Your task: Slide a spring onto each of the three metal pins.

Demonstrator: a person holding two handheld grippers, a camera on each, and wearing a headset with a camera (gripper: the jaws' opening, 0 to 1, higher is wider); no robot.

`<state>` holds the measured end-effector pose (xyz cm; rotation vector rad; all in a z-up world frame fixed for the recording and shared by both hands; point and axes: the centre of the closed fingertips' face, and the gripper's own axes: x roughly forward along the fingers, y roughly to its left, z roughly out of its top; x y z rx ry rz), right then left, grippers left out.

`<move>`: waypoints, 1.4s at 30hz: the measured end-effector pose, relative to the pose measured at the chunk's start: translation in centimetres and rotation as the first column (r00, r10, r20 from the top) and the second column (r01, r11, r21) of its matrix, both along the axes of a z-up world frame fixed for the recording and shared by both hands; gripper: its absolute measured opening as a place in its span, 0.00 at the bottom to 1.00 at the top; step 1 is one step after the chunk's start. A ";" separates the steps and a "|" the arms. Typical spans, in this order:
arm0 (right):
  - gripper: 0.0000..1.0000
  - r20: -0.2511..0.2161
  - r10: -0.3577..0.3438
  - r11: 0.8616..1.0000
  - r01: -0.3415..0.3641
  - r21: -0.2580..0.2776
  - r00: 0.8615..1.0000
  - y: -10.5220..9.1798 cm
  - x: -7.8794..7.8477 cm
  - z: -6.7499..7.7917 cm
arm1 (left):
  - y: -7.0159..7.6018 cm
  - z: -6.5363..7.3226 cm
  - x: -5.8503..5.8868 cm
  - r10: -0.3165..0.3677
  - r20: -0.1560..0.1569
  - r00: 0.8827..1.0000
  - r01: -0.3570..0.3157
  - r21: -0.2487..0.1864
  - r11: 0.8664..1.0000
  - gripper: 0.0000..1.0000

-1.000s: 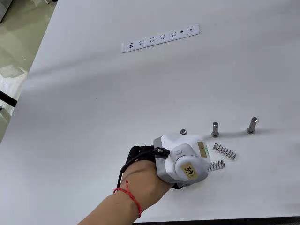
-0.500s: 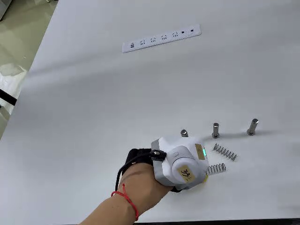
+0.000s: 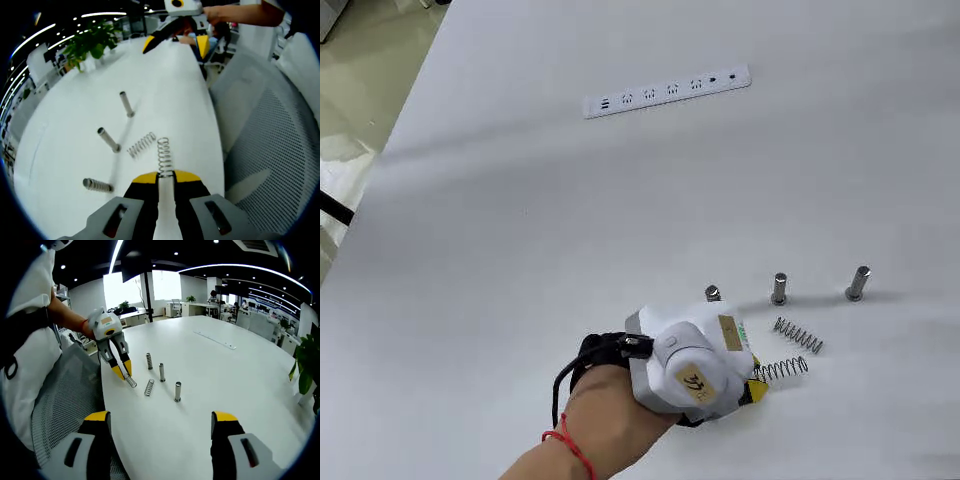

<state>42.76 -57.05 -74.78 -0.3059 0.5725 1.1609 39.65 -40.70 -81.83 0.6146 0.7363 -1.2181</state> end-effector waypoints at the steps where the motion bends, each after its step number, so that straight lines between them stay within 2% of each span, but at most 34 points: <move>1: 0.83 0.004 0.006 1.000 -0.006 -0.001 1.000 0.2 0.0 0.3 | -0.1 0.5 0.0 0.006 0.005 1.000 -0.006 -0.018 1.000 0.10; 8: 0.80 0.009 0.022 0.999 -0.022 0.049 1.000 2.1 0.2 2.6 | -0.6 3.3 0.4 0.063 0.025 0.998 -0.059 -0.131 0.990 0.10; 12: 0.74 0.003 0.034 0.993 -0.035 0.116 0.999 4.0 0.3 4.6 | -1.0 5.6 0.7 0.107 0.029 0.994 -0.098 -0.230 0.968 0.10; 15: 0.70 -0.004 0.042 0.987 -0.041 0.158 0.999 5.2 0.4 5.6 | -1.0 7.0 1.1 0.137 0.037 0.990 -0.121 -0.278 0.953 0.10; 18: 0.65 -0.020 0.037 0.979 -0.033 0.199 0.999 6.5 0.6 6.6 | -1.1 8.5 1.5 0.168 0.040 0.985 -0.145 -0.338 0.930 0.10; 20: 0.61 -0.034 0.031 0.969 -0.021 0.248 0.999 7.5 0.8 7.6 | -1.2 9.6 1.8 0.186 0.048 0.981 -0.155 -0.372 0.915 0.10; 21: 0.59 -0.042 0.025 0.961 -0.012 0.276 0.999 8.1 0.9 8.1 | -1.3 10.3 2.0 0.198 0.047 0.979 -0.163 -0.396 0.903 0.10; 23: 0.55 -0.064 0.013 0.954 0.006 0.299 0.998 8.7 1.0 8.6 | -1.4 11.2 2.2 0.212 0.045 0.976 -0.172 -0.433 0.885 0.10; 25: 0.50 -0.086 0.000 0.935 0.030 0.354 0.996 9.6 1.2 9.7 | -1.4 11.9 2.4 0.224 0.048 0.973 -0.178 -0.457 0.871 0.10; 26: 0.48 -0.110 -0.011 0.921 0.053 0.386 0.994 10.1 1.3 10.2 | -1.5 12.4 2.5 0.232 0.045 0.972 -0.183 -0.479 0.858 0.10; 29: 0.40 -0.154 -0.040 0.890 0.105 0.444 0.987 10.7 1.8 11.0 | -1.7 13.3 2.6 0.243 0.046 0.969 -0.186 -0.515 0.837 0.10; 30: 0.37 -0.168 -0.041 0.883 0.115 0.456 0.985 10.8 1.9 11.1 | -1.7 13.6 2.7 0.250 0.041 0.967 -0.191 -0.528 0.827 0.10; 31: 0.35 -0.170 -0.043 0.881 0.118 0.458 0.984 10.9 1.9 11.1 | -1.7 14.0 2.8 0.258 0.034 0.966 -0.198 -0.548 0.813 0.11; 33: 0.33 -0.182 -0.047 0.879 0.127 0.460 0.982 11.1 2.0 10.9 | -1.7 14.4 2.9 0.269 0.031 0.963 -0.204 -0.569 0.797 0.11; 35: 0.32 -0.208 -0.044 0.870 0.140 0.473 0.977 11.5 1.8 11.0 | -1.6 14.9 3.0 0.280 0.019 0.960 -0.215 -0.591 0.777 0.11; 38: 0.29 -0.245 -0.047 0.841 0.171 0.513 0.968 12.0 1.8 11.5 | -1.7 15.4 3.1 0.286 0.017 0.958 -0.217 -0.611 0.761 0.11; 39: 0.28 -0.263 -0.052 0.827 0.189 0.529 0.963 12.1 1.9 11.6 | -1.7 15.6 3.1 0.290 0.013 0.957 -0.219 -0.623 0.751 0.11; 42: 0.25 -0.278 -0.052 0.817 0.201 0.540 0.959 12.3 2.1 11.5 | -1.8 16.0 3.2 0.294 0.008 0.956 -0.222 -0.639 0.736 0.11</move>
